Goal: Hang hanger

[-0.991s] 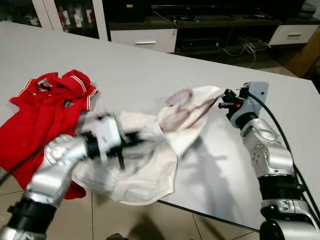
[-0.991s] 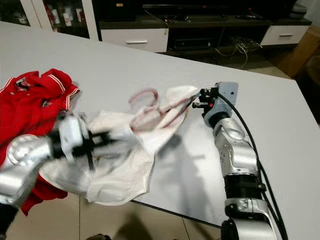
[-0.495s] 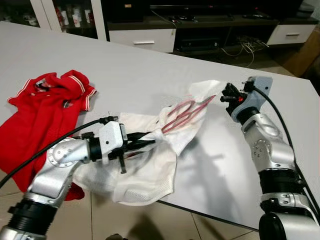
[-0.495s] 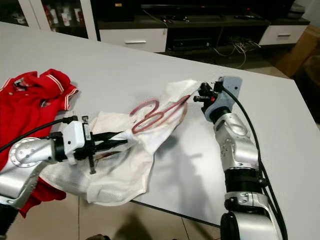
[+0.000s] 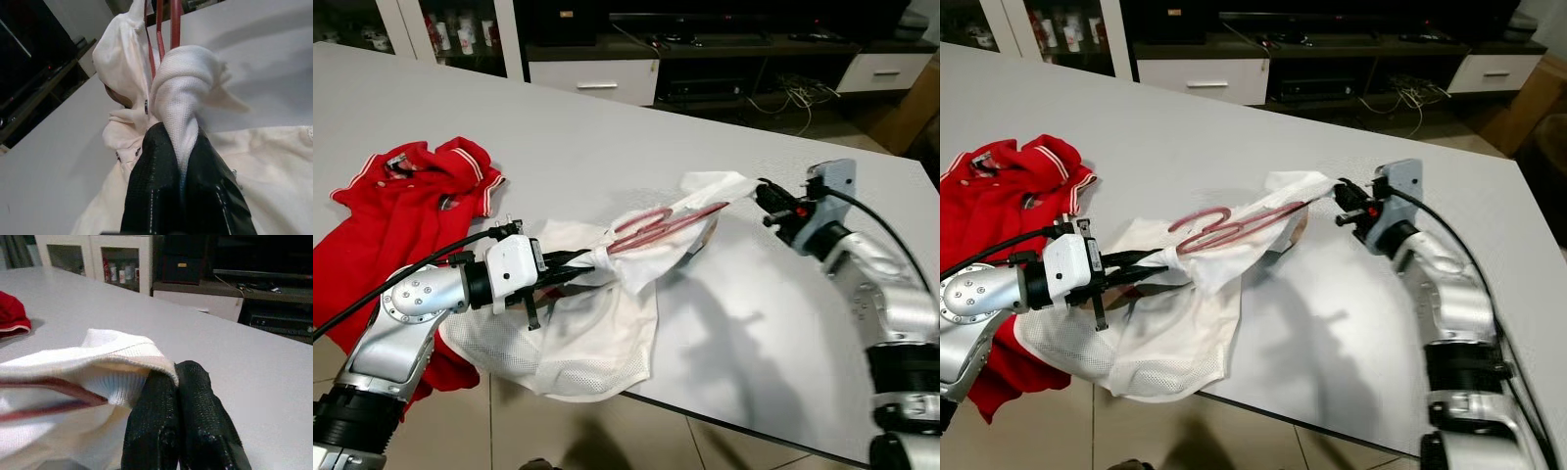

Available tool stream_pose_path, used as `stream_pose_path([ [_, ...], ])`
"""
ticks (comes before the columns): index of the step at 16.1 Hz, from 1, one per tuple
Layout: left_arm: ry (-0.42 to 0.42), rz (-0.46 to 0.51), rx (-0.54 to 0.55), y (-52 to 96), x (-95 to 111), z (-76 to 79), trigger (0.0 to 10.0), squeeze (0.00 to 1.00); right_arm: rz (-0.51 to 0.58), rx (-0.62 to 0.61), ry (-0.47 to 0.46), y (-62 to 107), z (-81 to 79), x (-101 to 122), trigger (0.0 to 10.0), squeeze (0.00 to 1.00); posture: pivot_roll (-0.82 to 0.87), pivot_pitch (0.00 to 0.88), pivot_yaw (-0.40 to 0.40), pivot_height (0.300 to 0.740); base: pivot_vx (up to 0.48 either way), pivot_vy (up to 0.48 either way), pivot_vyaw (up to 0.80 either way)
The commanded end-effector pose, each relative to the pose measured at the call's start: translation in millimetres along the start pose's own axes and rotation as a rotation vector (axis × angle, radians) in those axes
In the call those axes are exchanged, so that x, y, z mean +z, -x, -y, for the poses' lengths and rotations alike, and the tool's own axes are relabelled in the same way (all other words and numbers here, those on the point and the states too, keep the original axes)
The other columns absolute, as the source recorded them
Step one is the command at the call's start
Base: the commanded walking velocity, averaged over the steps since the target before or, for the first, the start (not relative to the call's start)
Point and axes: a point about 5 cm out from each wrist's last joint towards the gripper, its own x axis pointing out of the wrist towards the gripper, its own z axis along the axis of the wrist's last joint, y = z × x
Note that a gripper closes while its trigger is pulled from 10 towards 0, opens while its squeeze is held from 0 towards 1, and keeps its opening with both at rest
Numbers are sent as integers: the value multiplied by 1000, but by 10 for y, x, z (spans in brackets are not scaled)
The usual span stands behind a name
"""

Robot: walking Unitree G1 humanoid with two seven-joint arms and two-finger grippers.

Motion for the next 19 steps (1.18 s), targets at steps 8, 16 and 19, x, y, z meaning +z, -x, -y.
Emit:
stream_pose_path([
  [8, 15, 125, 64, 37, 174, -175, 0, 0, -163, 45, -7, 60, 10, -255, 0, 0, 72, 69, -80, 740, 0, 0, 0],
  [16, 20, 128, 7, -139, 172, -36, 0, 0, 29, -13, 37, -162, -198, 190, 0, 0, 66, 76, -81, 740, 0, 0, 0],
  [19, 16, 117, -44, -234, 139, 73, 0, 0, 94, -33, 2, -169, -175, 381, 0, 0, 56, 80, -82, 740, 0, 0, 0],
])
